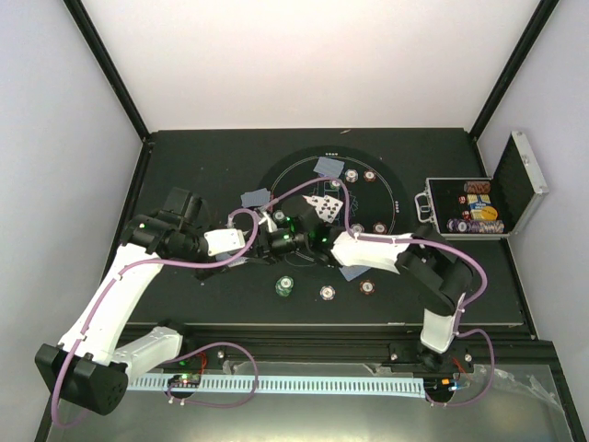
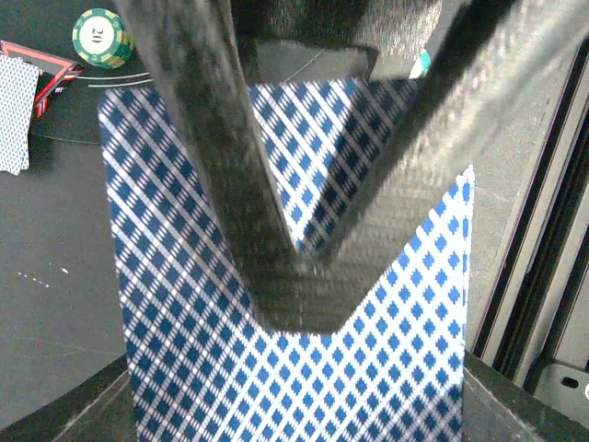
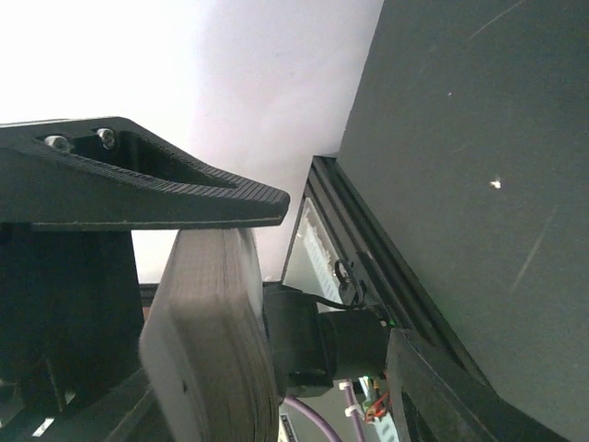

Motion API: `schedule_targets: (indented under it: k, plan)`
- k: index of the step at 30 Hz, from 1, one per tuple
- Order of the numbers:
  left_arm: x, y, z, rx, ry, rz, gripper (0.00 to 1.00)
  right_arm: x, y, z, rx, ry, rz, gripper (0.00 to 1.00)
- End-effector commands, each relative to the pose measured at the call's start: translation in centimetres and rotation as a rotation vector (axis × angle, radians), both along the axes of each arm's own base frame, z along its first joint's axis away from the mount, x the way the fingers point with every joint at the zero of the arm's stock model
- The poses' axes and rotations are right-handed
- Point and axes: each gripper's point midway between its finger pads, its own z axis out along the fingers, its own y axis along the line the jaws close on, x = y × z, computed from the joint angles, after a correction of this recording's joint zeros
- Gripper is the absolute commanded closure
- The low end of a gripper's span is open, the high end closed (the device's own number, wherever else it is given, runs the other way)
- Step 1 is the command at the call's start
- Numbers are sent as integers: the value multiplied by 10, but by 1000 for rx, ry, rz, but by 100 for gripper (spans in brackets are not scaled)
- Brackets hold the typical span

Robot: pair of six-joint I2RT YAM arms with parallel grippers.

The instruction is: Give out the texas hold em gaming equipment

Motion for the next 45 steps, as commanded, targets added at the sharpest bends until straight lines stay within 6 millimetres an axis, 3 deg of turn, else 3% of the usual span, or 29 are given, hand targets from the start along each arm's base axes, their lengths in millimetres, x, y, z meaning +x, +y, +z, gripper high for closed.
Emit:
schedule_targets:
  k: [1,5,9,18,25,28,32,39,45]
  plan:
    - [1,-3,11,-25,-19,-2,98,11,-22,-26,-139,-22,-44,47]
    - [0,-3,10,-25,-16,-2,98,11,-27,-23,-141,-33,-51,55]
    - [0,-2,11,-23,-19,-2,99,14,-34,-16,-137,-46,-69,69]
    - [0,-2,10,-19,-18,-2,98,22,-51,14,-92,-83,-111,95]
    - [1,-2,11,-17,-20,-1,98,35,-75,18,-97,-87,-154,99]
    - [0,-1,11,-13,-21,-1,98,51,-96,16,-109,-88,-193,99]
    - [0,-1,11,-12,-22,-2,98,85,-138,4,-169,-102,-267,99]
    - [0,-1,10,-11,-18,0,98,162,-227,-50,-384,-56,-431,99]
    - [1,0,8,-5,-16,0,98,208,-267,-89,-511,-14,-503,99]
